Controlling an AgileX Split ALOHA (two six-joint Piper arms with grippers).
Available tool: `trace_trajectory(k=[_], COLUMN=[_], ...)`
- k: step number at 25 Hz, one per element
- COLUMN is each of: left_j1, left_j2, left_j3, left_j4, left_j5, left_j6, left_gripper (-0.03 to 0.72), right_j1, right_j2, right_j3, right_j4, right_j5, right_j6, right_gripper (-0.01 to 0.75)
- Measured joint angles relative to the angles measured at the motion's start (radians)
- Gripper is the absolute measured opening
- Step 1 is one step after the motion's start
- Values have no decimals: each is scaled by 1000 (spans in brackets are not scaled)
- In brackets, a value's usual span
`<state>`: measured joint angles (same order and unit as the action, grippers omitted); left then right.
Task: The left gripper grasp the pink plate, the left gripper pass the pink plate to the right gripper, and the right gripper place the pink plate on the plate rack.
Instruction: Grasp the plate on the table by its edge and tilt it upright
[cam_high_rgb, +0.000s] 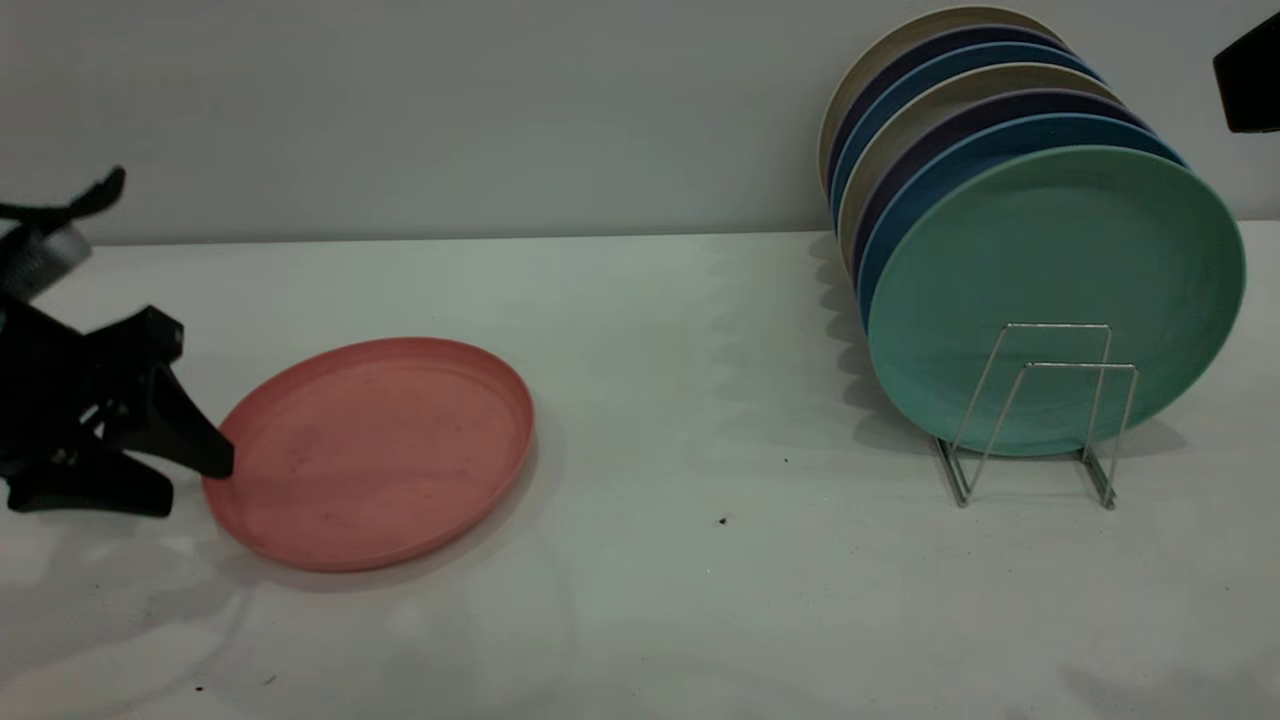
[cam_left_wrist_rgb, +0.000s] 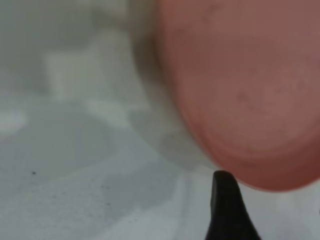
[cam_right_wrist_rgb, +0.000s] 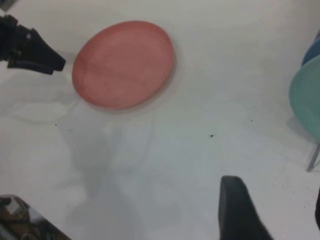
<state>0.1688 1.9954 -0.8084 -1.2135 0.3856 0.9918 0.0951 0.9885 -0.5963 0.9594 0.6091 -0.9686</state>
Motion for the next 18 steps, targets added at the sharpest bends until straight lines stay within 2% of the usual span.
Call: trace_trajectory(k=[8,18], left_j1=[0,0], left_j2=[107,178], left_j3=[-27,-38], left_j4=[-89,-349], left_j5=[-13,-14], left_j6=[35,252], left_gripper=[467,467], right_j1=[0,0], right_j2=[0,0], right_j3=[0,0], right_j4=[0,0], right_j5=[0,0], right_j6=[0,0], right_gripper=[394,394])
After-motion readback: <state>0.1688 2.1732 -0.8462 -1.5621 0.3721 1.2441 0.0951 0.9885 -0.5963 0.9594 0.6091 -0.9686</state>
